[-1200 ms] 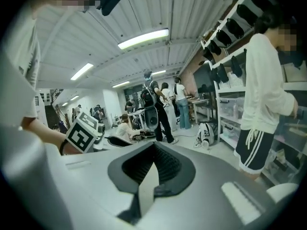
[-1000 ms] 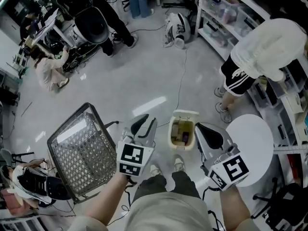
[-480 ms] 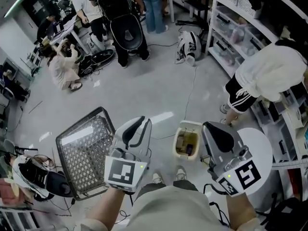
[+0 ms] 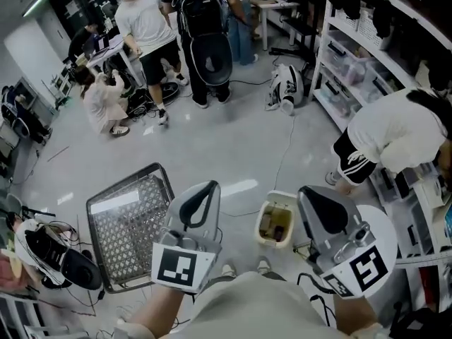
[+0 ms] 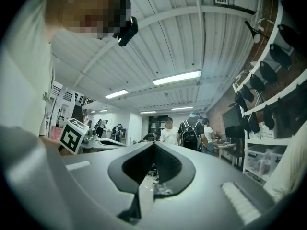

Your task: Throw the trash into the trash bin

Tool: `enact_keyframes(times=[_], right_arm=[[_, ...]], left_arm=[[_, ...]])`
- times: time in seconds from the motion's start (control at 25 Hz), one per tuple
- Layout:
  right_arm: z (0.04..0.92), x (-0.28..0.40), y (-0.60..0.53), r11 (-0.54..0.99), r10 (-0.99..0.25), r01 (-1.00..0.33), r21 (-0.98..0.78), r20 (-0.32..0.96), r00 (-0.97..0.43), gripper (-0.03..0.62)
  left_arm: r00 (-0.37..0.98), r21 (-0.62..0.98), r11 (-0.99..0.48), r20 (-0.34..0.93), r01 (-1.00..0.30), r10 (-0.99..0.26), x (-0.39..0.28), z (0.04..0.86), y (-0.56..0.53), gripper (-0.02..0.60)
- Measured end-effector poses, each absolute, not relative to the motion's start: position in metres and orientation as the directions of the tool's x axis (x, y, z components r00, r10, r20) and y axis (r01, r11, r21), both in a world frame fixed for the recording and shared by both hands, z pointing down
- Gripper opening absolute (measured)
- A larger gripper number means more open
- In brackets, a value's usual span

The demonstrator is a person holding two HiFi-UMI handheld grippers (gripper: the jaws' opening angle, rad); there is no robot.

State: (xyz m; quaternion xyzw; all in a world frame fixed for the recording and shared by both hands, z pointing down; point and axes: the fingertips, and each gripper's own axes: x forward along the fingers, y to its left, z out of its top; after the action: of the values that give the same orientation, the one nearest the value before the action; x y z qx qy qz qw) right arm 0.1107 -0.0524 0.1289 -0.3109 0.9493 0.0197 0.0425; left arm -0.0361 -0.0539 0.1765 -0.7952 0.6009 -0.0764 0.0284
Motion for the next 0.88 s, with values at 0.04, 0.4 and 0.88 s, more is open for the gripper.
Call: enact_keyframes(times=[0.04,0.4,0.88], right_arm=[[0.127,0.109,-0.053,0.809,-0.584,-0.588,0.012,-0.097,-0.806,0.002],[0.126,0.096,-0.062,0.841,-0.536,-0.541,0.024,-0.107,-0.838,0.003],[0.124,0.084,-0.069,0.834,-0.547,-0.551,0.026,-0.097,-0.832,0.002]], left_arm=[[0.262,-0.141,-0.272,0.085,-0.952,-0.961,-0.038,0.175,-0.053,0.003],[0.224,-0.142,-0.237,0.097,-0.961,-0.970,-0.049,0.175,-0.058,0.003],[0.225,-0.130,-0.237,0.101,-0.963,-0.969,-0.066,0.173,-0.060,0.003]])
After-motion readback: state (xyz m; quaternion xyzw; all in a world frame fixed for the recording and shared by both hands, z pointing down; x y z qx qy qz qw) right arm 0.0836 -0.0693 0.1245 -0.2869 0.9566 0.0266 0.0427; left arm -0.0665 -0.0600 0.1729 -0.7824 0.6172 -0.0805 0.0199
